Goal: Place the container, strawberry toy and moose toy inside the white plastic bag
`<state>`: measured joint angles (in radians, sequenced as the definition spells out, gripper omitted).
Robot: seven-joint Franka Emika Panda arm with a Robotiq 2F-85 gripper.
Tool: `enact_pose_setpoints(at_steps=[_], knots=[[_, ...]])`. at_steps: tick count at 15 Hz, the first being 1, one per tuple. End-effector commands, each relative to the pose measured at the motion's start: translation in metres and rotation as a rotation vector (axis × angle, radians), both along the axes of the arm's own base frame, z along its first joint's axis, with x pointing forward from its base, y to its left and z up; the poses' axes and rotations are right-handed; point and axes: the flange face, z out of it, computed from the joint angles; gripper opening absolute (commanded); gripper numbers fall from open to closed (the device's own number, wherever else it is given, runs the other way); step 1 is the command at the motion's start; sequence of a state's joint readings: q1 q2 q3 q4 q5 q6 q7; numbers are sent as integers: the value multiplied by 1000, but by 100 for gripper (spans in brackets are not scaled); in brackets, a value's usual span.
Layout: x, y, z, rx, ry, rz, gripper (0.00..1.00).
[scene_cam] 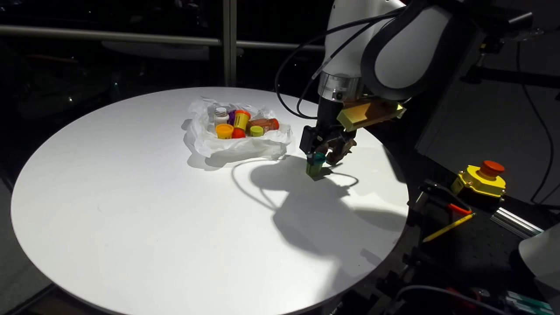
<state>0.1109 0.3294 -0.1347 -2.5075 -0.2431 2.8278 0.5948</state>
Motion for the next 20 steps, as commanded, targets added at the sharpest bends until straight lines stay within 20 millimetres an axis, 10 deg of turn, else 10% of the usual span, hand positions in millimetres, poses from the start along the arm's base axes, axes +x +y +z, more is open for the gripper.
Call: enact_pose_setpoints(at_steps=[1, 3, 4, 11, 20], knots=[[17, -8, -5, 50, -28, -6, 100], [22, -13, -8, 67, -19, -20, 100], [23, -14, -9, 81, -16, -28, 75], [32, -19, 2, 125, -23, -61, 29], [150, 0, 145, 32, -363, -33, 28]])
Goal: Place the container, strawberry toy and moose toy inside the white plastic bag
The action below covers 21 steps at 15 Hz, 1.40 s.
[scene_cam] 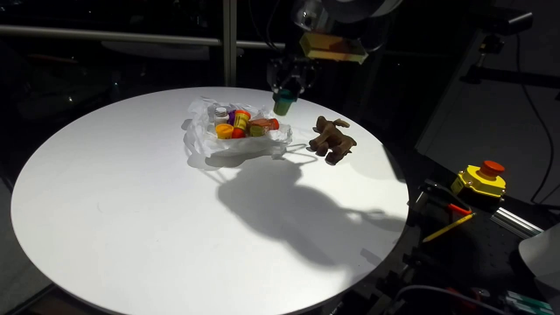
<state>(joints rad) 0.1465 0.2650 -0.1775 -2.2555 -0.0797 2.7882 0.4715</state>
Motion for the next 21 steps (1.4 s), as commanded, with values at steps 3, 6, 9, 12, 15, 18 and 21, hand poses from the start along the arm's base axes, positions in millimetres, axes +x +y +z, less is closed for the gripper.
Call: enact_pose_setpoints(at_steps=[3, 6, 9, 12, 15, 18, 21], knots=[[82, 18, 9, 35, -113, -49, 28], [106, 24, -32, 71, -70, -74, 28], [123, 29, -65, 82, -40, -90, 28], [138, 29, -80, 62, -37, -95, 28], [149, 28, -69, 58, -61, -92, 79], [145, 33, -45, 58, -79, -82, 99], [127, 33, -23, 42, -86, -82, 100]])
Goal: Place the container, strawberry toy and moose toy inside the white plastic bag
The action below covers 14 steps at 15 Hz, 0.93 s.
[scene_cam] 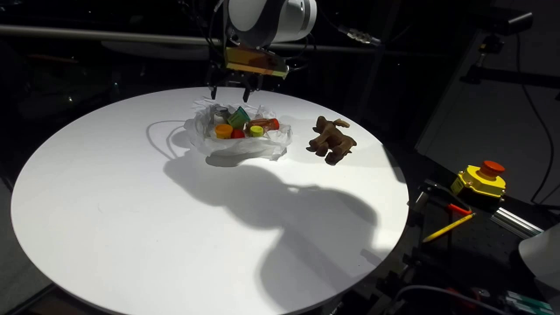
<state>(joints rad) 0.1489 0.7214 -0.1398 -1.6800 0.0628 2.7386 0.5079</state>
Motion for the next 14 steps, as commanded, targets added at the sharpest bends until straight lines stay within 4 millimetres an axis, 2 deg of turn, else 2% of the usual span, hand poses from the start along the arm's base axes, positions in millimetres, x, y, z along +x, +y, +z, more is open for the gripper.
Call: enact_pose_setpoints(at_steps=[1, 3, 7, 11, 14], knots=[[-27, -1, 37, -19, 5, -21, 100], [-58, -10, 42, -39, 50, -46, 100], [-123, -45, 42, -89, 143, -186, 100], [-197, -86, 31, -107, 189, -233, 100], [-237, -119, 18, -103, 208, -242, 100]])
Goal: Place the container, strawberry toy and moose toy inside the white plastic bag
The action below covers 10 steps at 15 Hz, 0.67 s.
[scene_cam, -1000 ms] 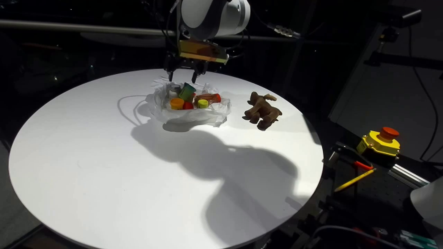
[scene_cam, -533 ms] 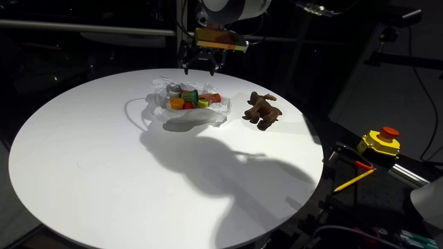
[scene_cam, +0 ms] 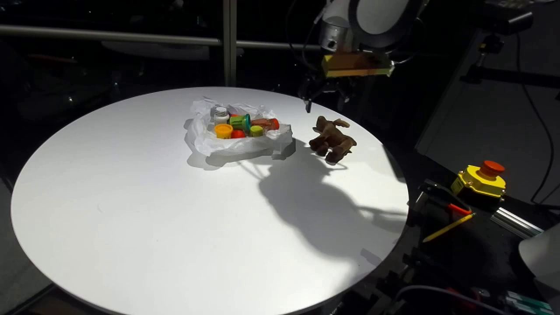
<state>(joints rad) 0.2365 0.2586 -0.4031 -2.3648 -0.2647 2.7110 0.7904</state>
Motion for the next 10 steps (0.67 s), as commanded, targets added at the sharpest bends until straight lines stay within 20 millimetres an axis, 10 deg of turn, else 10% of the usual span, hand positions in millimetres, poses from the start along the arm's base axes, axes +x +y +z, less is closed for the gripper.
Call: enact_pose_setpoints(at_steps=[1, 10], knots=[[-51, -31, -1, 33, -26, -16, 100], [-61, -94, -33, 61, -74, -16, 100]])
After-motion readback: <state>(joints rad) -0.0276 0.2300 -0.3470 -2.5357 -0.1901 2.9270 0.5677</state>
